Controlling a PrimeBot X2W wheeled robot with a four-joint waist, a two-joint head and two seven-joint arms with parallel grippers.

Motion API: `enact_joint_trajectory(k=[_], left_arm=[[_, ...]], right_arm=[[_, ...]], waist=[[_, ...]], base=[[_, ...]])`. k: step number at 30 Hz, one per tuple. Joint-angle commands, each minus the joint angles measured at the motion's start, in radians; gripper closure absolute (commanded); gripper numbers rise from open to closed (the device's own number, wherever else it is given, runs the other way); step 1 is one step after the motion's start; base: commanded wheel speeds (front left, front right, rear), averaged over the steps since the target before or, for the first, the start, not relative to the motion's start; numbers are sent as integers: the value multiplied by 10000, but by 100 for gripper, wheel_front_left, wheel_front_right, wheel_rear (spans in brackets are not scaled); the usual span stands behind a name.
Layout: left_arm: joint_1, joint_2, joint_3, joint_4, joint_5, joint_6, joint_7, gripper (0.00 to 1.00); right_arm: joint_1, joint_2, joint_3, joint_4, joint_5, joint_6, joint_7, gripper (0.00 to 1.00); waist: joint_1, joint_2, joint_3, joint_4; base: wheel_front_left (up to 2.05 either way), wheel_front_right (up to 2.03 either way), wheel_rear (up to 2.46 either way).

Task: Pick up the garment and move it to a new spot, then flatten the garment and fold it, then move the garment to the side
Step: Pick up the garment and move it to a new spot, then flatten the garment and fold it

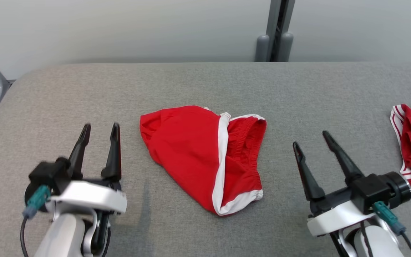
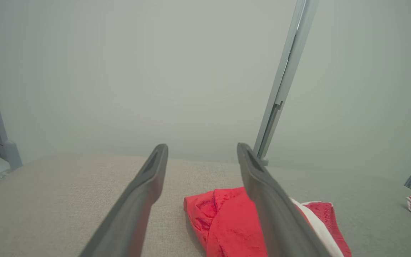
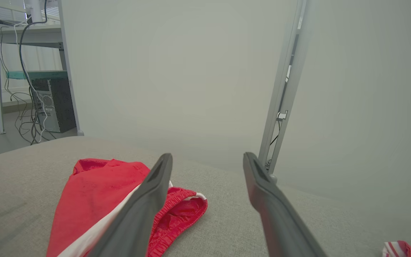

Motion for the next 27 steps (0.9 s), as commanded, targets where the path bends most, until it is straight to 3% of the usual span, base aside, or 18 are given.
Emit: enact_joint_trajectory(k=[1,7,15,20,27], left_arm=[[374,-6,257,-225,230,-80,-49,0],[1527,-540,785,-893,1189,-518,-50,0],[1641,-1085,921,-860,1926,-915,-50,0],[1444,-1247,790,-609,2020,-1108,-52,0],[1142,-1322,441,-537,1853,-1083,-50,0]], right_arm=[[119,-43,53,164,45,-8,104,0],[-1,-41,412,633,108,-8,141,0],[-1002,-254,1204,1687,1359,-8,702,0],[-2021,-389,1600,2924,2770,-7,1348,0],[-3336,-943,2317,4626,3707,-7,1607,0]], waist=[[0,0,-114,134],[0,0,-161,442],[0,0,67,974],[0,0,274,1428],[0,0,792,2163]], base=[[0,0,0],[0,0,0],[0,0,0],[0,0,0],[0,0,0]])
